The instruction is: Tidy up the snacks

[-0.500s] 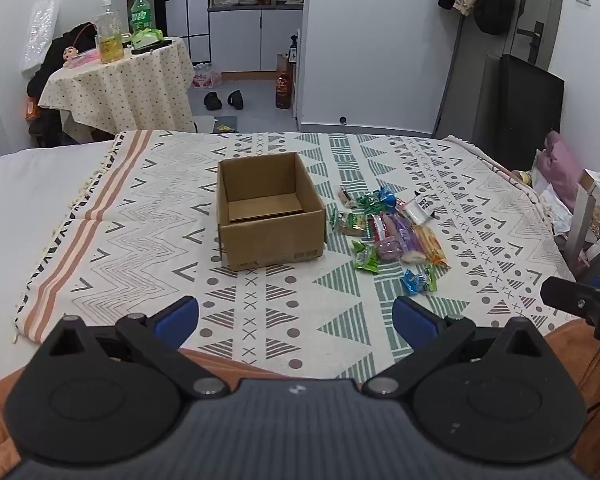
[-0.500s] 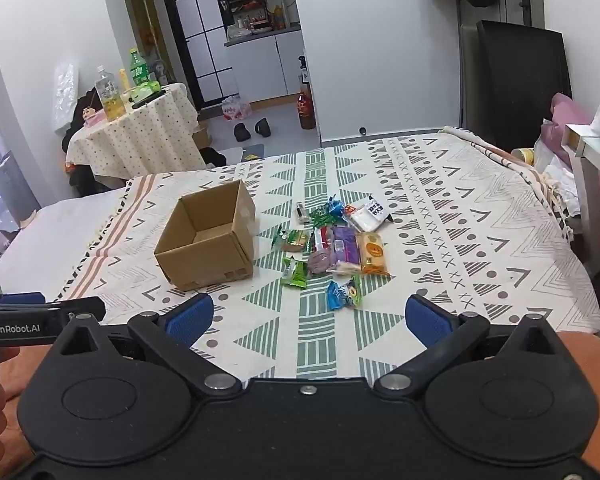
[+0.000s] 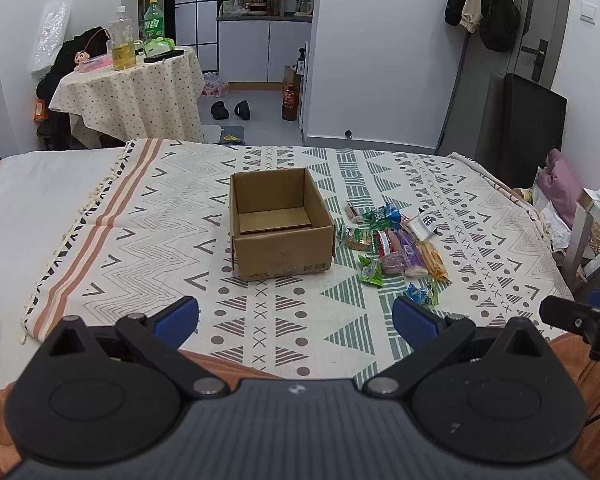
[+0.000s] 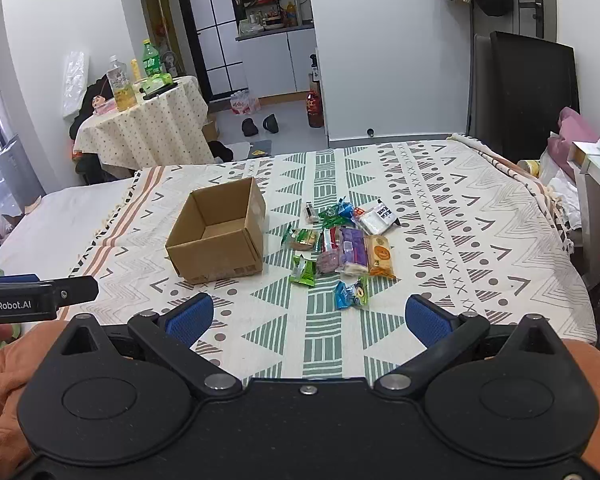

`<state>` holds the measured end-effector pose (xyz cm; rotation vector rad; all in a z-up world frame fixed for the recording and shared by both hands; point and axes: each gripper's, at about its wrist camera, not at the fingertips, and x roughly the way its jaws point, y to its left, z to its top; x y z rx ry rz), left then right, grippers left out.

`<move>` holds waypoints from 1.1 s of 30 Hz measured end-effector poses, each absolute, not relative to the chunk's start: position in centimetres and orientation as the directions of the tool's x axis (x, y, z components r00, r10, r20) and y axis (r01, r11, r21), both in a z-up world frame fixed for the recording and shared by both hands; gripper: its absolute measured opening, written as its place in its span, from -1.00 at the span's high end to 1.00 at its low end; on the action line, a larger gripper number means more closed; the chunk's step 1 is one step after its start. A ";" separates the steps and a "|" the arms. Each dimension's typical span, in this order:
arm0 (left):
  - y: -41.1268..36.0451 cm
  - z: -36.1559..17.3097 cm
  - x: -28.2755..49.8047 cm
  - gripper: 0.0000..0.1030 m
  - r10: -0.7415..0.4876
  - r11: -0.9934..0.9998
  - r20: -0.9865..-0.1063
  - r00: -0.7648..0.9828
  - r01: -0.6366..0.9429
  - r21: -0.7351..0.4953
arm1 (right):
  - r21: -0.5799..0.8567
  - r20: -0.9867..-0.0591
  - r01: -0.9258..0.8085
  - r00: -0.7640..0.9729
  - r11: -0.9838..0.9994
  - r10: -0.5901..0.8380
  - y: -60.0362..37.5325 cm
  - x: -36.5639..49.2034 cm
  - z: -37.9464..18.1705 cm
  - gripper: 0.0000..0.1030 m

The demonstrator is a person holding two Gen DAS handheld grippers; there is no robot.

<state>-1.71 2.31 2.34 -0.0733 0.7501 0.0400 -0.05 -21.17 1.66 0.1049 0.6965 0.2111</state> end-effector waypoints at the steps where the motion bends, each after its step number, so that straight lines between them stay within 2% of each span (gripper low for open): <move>1: 2.3 2.4 -1.8 -0.99 0.009 0.997 -0.682 0.732 -0.062 -0.053 | 0.166 -0.624 -0.154 0.748 0.974 0.225 -21.2 -0.1 1.7 -1.00; 33: 1.1 4.6 -4.2 -0.99 -0.004 0.999 -0.657 0.754 -0.029 -0.040 | 0.164 -0.610 -0.138 0.764 0.977 0.210 -22.0 -2.0 3.7 -1.00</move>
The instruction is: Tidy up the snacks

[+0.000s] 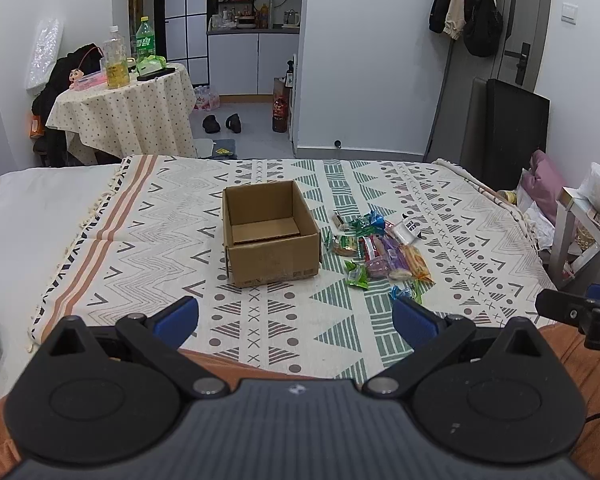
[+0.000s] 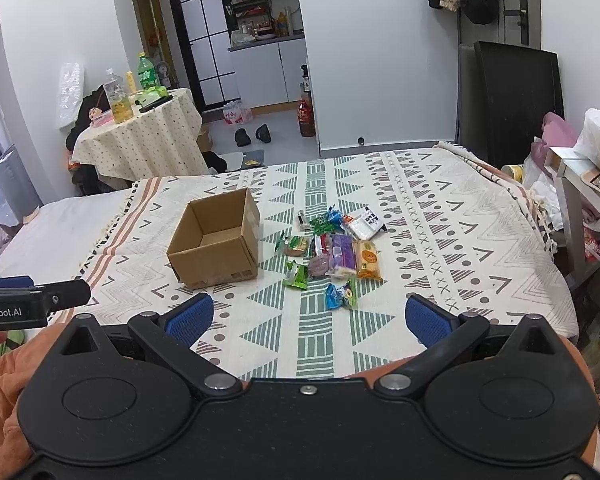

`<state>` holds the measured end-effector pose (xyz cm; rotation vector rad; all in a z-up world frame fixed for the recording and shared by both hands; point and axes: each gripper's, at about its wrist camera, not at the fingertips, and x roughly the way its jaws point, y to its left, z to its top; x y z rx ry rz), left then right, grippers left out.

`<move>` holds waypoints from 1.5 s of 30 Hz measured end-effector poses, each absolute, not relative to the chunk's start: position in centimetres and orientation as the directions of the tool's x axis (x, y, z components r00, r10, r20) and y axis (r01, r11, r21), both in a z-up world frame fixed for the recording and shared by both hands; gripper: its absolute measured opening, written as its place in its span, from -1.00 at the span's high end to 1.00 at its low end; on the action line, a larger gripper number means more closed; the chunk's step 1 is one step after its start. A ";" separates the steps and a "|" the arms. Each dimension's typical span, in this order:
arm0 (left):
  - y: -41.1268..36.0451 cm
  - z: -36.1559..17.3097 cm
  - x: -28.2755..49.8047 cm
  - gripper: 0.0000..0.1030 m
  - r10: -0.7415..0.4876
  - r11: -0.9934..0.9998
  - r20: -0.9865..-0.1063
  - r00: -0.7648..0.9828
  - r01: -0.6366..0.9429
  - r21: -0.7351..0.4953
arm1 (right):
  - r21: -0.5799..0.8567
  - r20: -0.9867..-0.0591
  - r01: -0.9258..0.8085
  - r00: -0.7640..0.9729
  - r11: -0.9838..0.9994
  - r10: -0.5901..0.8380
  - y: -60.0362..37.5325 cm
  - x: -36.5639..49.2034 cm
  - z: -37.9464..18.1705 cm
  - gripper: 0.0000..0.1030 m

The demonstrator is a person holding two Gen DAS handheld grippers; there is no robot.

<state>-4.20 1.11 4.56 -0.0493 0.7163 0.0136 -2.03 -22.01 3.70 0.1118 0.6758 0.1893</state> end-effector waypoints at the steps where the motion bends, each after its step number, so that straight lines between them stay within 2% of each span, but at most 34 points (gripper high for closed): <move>1: 1.1 4.6 -4.2 -0.99 -0.004 0.999 -0.656 0.755 -0.029 -0.040 | 0.162 -0.609 -0.138 0.765 0.977 0.209 -21.9 -2.1 3.7 -1.00; 24: 0.5 5.1 -2.3 -0.99 -0.014 0.999 -0.630 0.776 -0.010 -0.034 | 0.143 -0.629 -0.125 0.754 0.982 0.188 -22.1 0.2 3.2 -1.00; 45: -0.3 -0.8 7.7 -0.95 -0.081 0.995 -0.698 0.712 0.019 -0.096 | 0.170 -0.680 -0.070 0.714 0.983 0.168 -24.3 8.7 -2.1 -1.00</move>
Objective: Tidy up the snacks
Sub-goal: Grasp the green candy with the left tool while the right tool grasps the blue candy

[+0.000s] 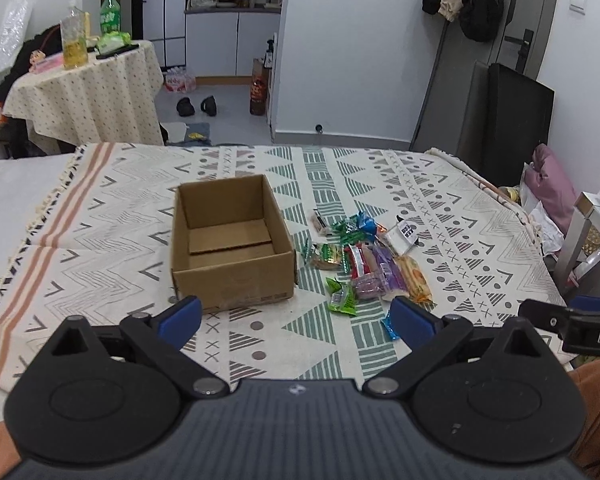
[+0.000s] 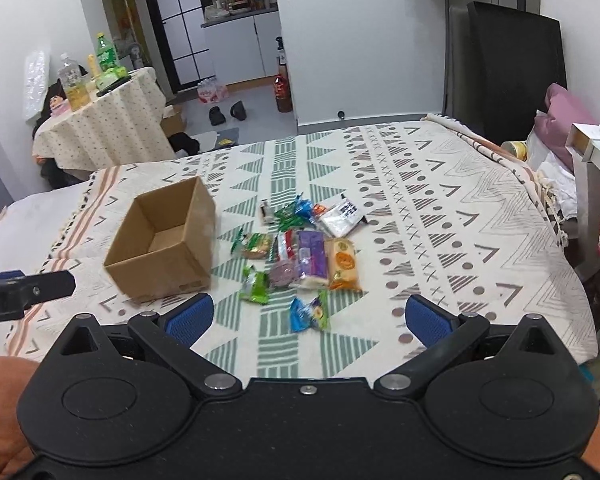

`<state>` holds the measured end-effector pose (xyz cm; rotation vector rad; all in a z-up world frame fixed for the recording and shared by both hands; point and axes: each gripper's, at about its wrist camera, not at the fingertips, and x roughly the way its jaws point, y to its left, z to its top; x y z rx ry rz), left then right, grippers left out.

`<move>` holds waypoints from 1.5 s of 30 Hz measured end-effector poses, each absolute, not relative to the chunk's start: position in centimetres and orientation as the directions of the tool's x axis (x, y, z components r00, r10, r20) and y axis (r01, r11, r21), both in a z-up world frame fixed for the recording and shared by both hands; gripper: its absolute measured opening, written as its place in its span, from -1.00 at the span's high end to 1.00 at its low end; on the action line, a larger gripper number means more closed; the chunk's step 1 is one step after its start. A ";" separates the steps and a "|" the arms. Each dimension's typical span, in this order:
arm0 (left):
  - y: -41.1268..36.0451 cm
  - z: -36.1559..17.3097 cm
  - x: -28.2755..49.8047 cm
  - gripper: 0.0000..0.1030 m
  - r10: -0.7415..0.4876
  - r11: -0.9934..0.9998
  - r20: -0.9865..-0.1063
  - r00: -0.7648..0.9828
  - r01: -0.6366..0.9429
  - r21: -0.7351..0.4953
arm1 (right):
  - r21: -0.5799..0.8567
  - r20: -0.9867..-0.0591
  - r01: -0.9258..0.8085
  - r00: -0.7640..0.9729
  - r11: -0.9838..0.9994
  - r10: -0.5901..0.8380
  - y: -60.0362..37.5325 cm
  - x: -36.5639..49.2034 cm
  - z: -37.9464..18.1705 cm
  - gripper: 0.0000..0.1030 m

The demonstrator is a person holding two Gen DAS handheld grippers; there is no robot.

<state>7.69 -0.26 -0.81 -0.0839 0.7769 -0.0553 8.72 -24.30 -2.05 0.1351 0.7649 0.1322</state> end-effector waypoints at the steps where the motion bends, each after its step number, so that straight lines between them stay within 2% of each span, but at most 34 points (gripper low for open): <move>1: -0.3 -1.1 8.0 -0.95 -0.085 0.995 -0.699 0.710 0.019 -0.101 | 0.178 -0.681 -0.065 0.712 0.982 0.171 -24.5 9.1 -2.3 -1.00; 9: -1.0 -2.9 11.1 -0.90 -0.094 0.992 -0.719 0.688 0.007 -0.123 | 0.257 -0.688 -0.042 0.694 0.965 0.213 -25.8 12.4 -4.3 -0.92; 15: -1.8 -4.7 13.5 -0.75 -0.102 0.991 -0.736 0.669 0.000 -0.137 | 0.334 -0.717 -0.016 0.644 0.943 0.265 -26.5 14.8 -6.8 -0.76; 26: -3.6 -8.3 18.3 -0.42 -0.120 0.990 -0.784 0.609 0.018 -0.137 | 0.438 -0.764 0.070 0.556 0.896 0.329 -26.4 19.0 -11.0 -0.74; 29: -4.2 -9.5 19.7 -0.35 -0.124 0.991 -0.800 0.587 0.032 -0.130 | 0.463 -0.771 0.099 0.536 0.881 0.345 -26.5 19.9 -12.4 -0.68; 36: -5.5 -12.6 22.7 -0.26 -0.151 0.988 -0.830 0.537 0.063 -0.138 | 0.476 -0.803 0.142 0.473 0.868 0.362 -26.3 21.4 -15.7 -0.54; 45: -6.2 -16.5 25.0 -0.16 -0.165 0.986 -0.857 0.488 0.074 -0.148 | 0.420 -0.846 0.150 0.422 0.895 0.326 -25.4 22.9 -18.0 -0.54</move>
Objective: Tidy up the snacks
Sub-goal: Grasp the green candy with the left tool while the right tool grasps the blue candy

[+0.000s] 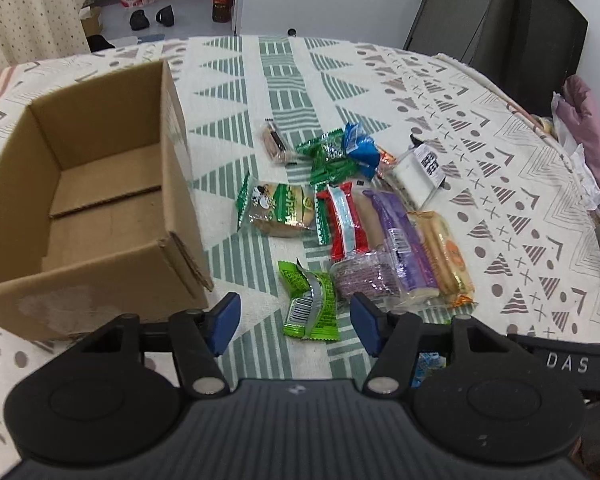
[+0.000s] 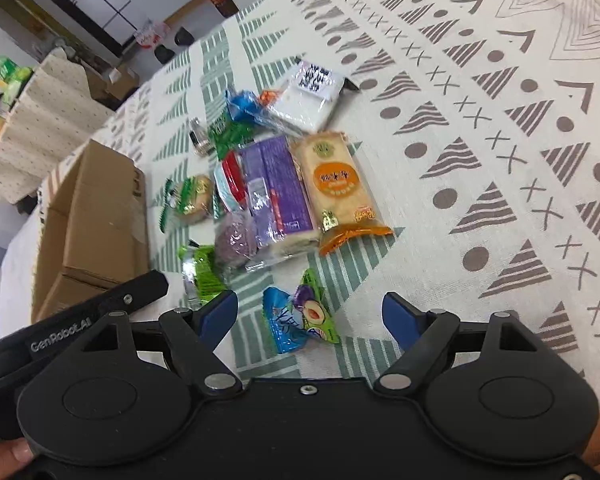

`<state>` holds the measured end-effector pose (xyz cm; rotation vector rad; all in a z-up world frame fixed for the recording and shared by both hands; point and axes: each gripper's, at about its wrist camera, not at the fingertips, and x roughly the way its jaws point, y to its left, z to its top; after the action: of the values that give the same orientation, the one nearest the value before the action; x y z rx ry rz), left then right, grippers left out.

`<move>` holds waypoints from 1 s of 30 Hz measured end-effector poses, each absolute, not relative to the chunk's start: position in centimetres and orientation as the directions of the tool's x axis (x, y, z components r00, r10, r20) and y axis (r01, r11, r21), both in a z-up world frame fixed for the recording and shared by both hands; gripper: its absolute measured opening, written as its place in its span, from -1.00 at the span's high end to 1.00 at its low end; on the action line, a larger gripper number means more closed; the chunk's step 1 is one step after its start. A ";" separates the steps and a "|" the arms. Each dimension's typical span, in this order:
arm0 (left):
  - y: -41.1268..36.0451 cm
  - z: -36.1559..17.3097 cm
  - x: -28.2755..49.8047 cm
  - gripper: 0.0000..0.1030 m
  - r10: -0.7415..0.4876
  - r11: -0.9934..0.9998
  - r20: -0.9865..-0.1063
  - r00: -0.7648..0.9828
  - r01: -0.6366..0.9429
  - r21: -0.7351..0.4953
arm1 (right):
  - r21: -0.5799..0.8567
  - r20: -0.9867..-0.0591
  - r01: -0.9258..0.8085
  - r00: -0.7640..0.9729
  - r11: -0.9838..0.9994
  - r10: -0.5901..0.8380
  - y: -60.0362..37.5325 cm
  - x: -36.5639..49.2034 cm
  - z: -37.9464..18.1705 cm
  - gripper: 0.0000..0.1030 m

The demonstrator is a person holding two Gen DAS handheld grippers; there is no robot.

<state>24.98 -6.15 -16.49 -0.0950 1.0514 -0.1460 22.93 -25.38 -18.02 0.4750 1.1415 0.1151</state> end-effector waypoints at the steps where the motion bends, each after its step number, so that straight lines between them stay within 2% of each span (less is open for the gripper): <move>1: -6.3 -16.8 25.2 -0.16 -0.165 0.986 -0.859 0.486 0.077 -0.145 | 0.412 -0.850 0.146 0.419 0.900 0.321 -25.2 23.1 -18.2 -0.54; 4: -6.7 -17.7 25.6 -0.16 -0.159 0.987 -0.853 0.498 0.097 -0.127 | 0.376 -0.865 0.130 0.405 0.917 0.297 -24.6 23.4 -18.7 -0.48; 6: -7.1 -18.2 25.8 -0.16 -0.153 0.987 -0.846 0.510 0.112 -0.111 | 0.348 -0.879 0.123 0.388 0.929 0.278 -24.2 23.7 -19.3 -0.32; 10: -7.3 -19.5 26.2 -0.16 -0.142 0.989 -0.850 0.507 0.114 -0.097 | 0.328 -0.888 0.113 0.375 0.938 0.265 -23.8 23.9 -20.1 -0.20; 11: -7.3 -19.8 26.4 -0.14 -0.137 0.989 -0.852 0.505 0.112 -0.093 | 0.324 -0.888 0.110 0.379 0.940 0.262 -23.7 24.0 -20.1 -0.12; 13: -7.2 -20.3 26.6 -0.06 -0.142 0.989 -0.854 0.500 0.103 -0.104 | 0.316 -0.889 0.108 0.380 0.943 0.255 -23.7 24.1 -20.2 0.25; 14: -7.1 -20.5 26.7 0.02 -0.152 0.988 -0.852 0.500 0.102 -0.116 | 0.308 -0.892 0.107 0.379 0.945 0.248 -23.7 24.1 -20.3 0.35; 15: -7.1 -20.6 26.7 0.07 -0.161 0.987 -0.850 0.502 0.105 -0.125 | 0.310 -0.890 0.107 0.381 0.945 0.249 -23.7 24.2 -20.3 0.35; 17: -7.2 -20.7 26.7 0.38 -0.176 0.984 -0.848 0.500 0.107 -0.141 | 0.313 -0.887 0.099 0.387 0.945 0.253 -23.6 24.2 -20.2 0.36; 23: -7.1 -19.9 26.2 0.52 -0.199 0.980 -0.836 0.512 0.115 -0.163 | 0.340 -0.873 0.103 0.403 0.935 0.274 -23.6 23.9 -19.8 0.38; 30: -6.5 -17.2 24.7 0.56 -0.228 0.974 -0.796 0.561 0.122 -0.193 | 0.364 -0.837 0.083 0.465 0.928 0.287 -23.6 22.8 -18.1 0.38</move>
<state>24.68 -6.50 -17.21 -0.1207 0.9538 -0.2068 22.82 -23.64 -18.07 0.3808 1.0870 0.1293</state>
